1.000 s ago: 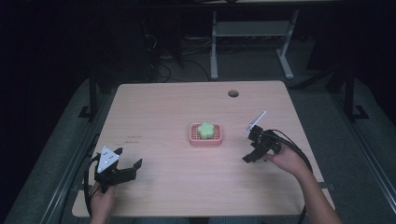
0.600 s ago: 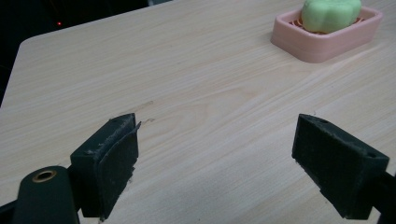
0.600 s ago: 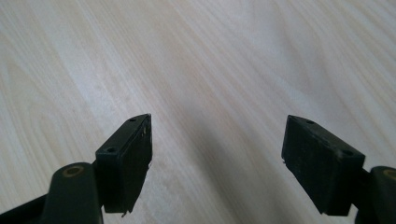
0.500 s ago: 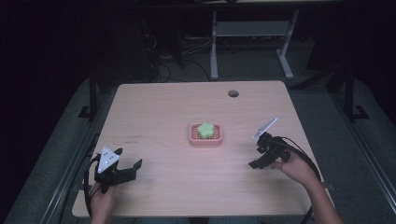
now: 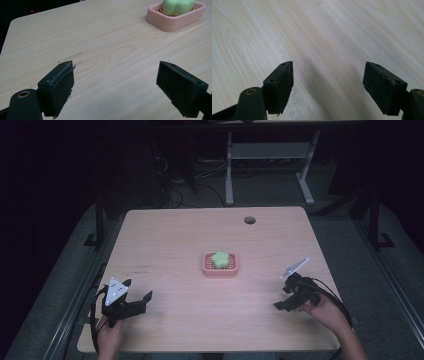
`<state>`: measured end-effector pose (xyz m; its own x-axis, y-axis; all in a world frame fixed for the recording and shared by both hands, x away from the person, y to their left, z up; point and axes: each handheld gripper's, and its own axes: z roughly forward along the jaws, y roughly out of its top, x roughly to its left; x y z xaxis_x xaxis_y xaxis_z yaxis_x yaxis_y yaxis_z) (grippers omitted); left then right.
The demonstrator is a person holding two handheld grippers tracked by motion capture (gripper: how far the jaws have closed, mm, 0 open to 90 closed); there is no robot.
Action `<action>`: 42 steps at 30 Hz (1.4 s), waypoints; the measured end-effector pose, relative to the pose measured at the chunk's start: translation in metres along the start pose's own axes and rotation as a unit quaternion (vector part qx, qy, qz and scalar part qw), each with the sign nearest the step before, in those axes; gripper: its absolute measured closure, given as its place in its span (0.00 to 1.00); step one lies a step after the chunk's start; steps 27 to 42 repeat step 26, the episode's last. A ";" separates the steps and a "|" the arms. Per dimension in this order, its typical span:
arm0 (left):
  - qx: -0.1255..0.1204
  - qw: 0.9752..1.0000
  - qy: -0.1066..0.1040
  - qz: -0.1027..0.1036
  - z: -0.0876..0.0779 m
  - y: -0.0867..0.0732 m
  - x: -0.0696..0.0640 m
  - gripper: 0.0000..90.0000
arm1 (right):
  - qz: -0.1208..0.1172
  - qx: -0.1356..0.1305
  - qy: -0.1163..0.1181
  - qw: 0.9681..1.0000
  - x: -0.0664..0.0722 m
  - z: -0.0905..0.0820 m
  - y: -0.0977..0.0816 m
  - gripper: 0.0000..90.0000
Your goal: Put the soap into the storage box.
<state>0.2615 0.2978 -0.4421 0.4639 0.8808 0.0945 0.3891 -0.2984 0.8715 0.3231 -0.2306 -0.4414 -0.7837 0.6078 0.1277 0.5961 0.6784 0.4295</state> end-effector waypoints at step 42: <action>0.008 1.000 -0.008 0.010 0.005 -0.001 -0.005 0.16 | 0.034 -0.092 -0.024 0.995 0.028 -0.022 -0.061 0.27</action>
